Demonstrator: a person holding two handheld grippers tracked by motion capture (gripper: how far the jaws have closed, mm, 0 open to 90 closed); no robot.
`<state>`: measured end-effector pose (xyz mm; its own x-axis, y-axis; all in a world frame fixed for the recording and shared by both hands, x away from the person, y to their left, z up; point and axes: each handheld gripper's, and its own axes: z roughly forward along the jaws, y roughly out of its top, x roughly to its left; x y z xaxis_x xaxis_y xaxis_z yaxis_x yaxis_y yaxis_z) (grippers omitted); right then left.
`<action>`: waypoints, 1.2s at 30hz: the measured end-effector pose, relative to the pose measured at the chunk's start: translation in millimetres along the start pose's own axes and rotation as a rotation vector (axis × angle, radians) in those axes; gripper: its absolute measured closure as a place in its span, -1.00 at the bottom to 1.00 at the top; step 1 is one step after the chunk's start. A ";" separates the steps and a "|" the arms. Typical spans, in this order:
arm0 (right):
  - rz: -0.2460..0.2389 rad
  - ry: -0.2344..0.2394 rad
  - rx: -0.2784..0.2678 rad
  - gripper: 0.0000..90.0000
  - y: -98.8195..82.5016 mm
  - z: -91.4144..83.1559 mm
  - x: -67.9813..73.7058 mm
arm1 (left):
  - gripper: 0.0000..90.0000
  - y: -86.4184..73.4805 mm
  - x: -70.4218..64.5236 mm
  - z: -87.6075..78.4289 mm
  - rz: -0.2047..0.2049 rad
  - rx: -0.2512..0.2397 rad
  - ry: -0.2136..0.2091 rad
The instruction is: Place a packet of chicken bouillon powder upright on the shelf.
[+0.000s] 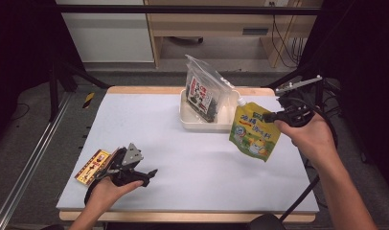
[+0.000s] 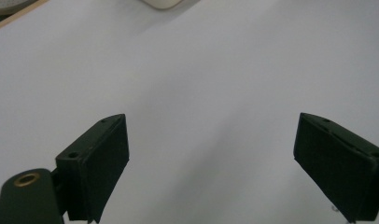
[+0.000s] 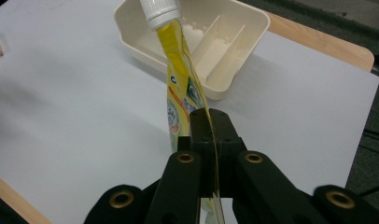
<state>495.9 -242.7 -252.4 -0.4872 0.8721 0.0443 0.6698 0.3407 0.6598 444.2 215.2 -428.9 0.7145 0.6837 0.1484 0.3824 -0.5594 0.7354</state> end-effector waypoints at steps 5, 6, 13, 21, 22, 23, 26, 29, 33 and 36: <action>0.054 -0.014 -0.002 1.00 9.4 -1.6 -4.1 | -0.76 -7.9 6.0 -3.8 -0.032 -0.015 0.022; 0.066 -0.014 -0.005 1.00 11.7 -2.3 -5.0 | -0.76 -8.8 5.9 -4.1 -0.036 -0.021 0.028; 0.118 -0.005 -0.022 1.00 22.1 -5.3 -9.8 | -0.76 -12.9 4.0 -1.0 -0.025 -0.008 0.031; 0.169 0.012 -0.047 1.00 32.5 -10.8 -15.4 | -0.76 -15.6 3.2 0.1 -0.028 -0.012 0.031; 0.173 0.013 -0.049 1.00 33.5 -10.7 -16.2 | -0.76 -15.9 3.0 0.4 -0.028 -0.013 0.031; 0.186 0.015 -0.048 1.00 35.1 -10.7 -16.6 | -0.76 -15.9 3.0 0.7 -0.025 -0.009 0.029; 0.201 0.011 -0.052 1.00 38.7 -7.7 -20.1 | -0.76 -16.1 3.0 1.2 -0.027 -0.008 0.030; 0.221 0.011 -0.053 1.00 41.6 -3.6 -23.2 | -0.76 -16.5 3.0 1.8 -0.031 -0.009 0.033; 0.253 0.004 -0.088 1.00 46.1 -0.2 -27.4 | -0.76 -16.6 3.2 1.8 -0.027 -0.007 0.034; 0.276 0.000 -0.117 1.00 50.0 1.8 -28.8 | -0.75 -16.5 2.9 2.4 -0.021 -0.004 0.033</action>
<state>544.4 -250.1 -222.0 -0.2951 0.9264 0.2339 0.7080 0.0476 0.7046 441.4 225.4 -442.2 0.6865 0.7104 0.1551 0.3945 -0.5431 0.7412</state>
